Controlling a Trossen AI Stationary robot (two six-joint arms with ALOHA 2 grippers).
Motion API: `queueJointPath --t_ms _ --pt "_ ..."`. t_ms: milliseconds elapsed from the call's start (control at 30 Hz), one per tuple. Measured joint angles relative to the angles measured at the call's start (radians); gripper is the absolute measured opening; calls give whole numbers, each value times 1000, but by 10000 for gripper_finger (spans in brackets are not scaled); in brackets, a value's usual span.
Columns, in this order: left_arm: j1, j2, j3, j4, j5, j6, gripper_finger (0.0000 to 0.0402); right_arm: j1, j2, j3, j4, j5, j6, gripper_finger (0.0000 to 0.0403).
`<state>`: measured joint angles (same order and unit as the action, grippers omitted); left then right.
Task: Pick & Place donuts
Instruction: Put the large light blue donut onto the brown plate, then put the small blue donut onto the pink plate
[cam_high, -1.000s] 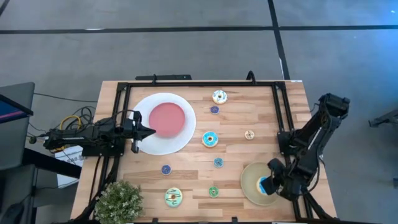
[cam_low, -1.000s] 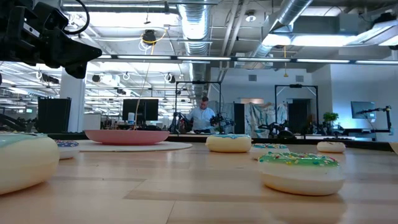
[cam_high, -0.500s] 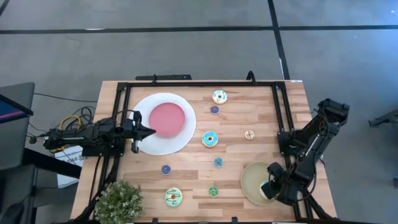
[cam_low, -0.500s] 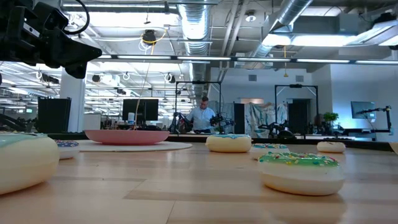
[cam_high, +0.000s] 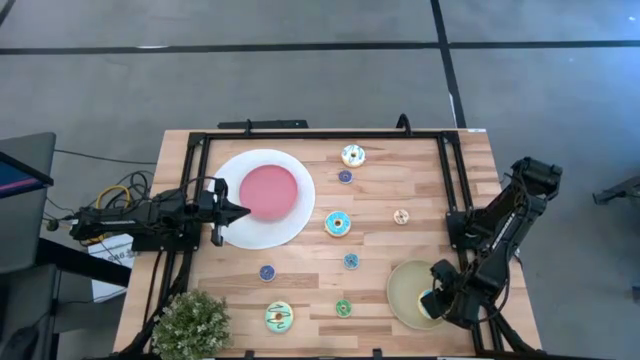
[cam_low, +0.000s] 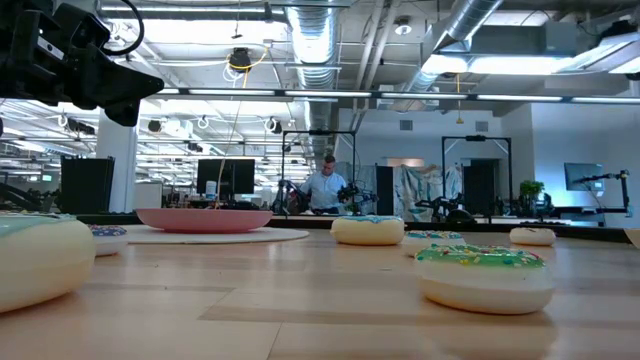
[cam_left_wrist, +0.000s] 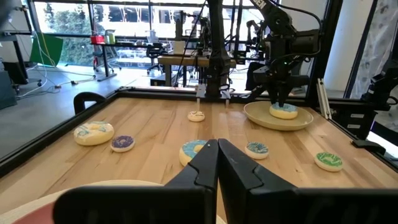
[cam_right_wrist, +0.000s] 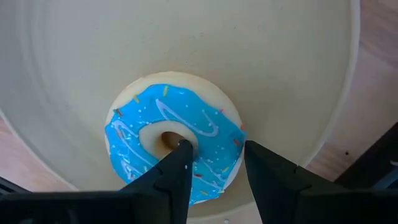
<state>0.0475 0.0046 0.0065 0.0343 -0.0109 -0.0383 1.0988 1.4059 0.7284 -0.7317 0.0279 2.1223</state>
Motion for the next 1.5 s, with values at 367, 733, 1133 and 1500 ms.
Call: queueJointPath --t_ms 367,733,1133,1500 --pt "0 0 0 0 0 0 0 0 -19 0 -6 0 -10 187" --pt "0 0 0 0 0 0 0 0 -158 0 -119 110 -54 199" --pt "0 0 0 0 0 0 0 -78 -240 0 -103 676 -480 200" --pt "0 0 0 0 0 0 0 -333 -151 0 74 1124 -756 189"
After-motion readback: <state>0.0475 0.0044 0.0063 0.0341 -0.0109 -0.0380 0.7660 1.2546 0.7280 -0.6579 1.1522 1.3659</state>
